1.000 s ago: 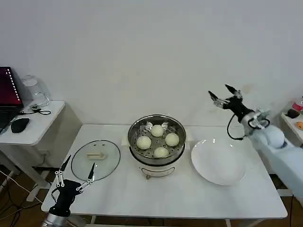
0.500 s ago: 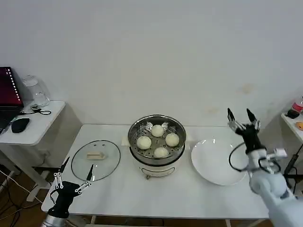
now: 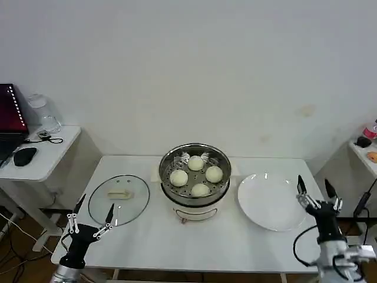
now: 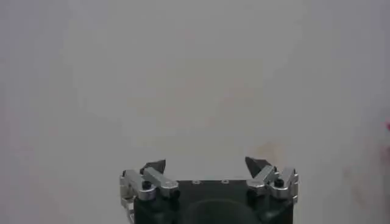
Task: Take steamed baozi put them in steamer then cover it.
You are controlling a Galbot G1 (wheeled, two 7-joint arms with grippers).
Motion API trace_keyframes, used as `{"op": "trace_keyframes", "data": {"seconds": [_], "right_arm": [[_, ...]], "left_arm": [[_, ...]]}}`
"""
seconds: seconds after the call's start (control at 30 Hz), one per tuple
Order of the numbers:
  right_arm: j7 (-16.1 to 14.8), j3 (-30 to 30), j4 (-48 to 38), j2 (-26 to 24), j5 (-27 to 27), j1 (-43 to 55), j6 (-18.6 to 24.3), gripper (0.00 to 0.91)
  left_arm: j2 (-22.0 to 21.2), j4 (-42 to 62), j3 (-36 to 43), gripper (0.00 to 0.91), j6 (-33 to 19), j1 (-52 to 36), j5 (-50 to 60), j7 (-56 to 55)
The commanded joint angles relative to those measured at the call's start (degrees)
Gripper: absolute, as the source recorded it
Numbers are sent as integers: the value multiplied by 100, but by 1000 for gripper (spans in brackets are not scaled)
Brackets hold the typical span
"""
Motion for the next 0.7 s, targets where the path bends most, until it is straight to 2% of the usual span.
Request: {"op": "trace_keyframes", "data": {"seconds": [0.03, 0.13, 0.27, 0.7], "right_arm": [[-88, 405, 335, 702, -555, -833, 14, 907], [-160, 401, 331, 779, -576, -933, 47, 907], [-219, 376, 262, 856, -704, -1018, 138, 907], [-239, 303, 87, 991, -992, -1030, 176, 907]], "left_arm": [[296, 762, 94, 907, 584, -107, 2907, -2060], [330, 919, 143, 907, 667, -189, 3112, -2077], [446, 880, 326, 907, 1116, -310, 3392, -2020], [582, 1792, 830, 907, 1313, -1217, 3859, -2059]]}}
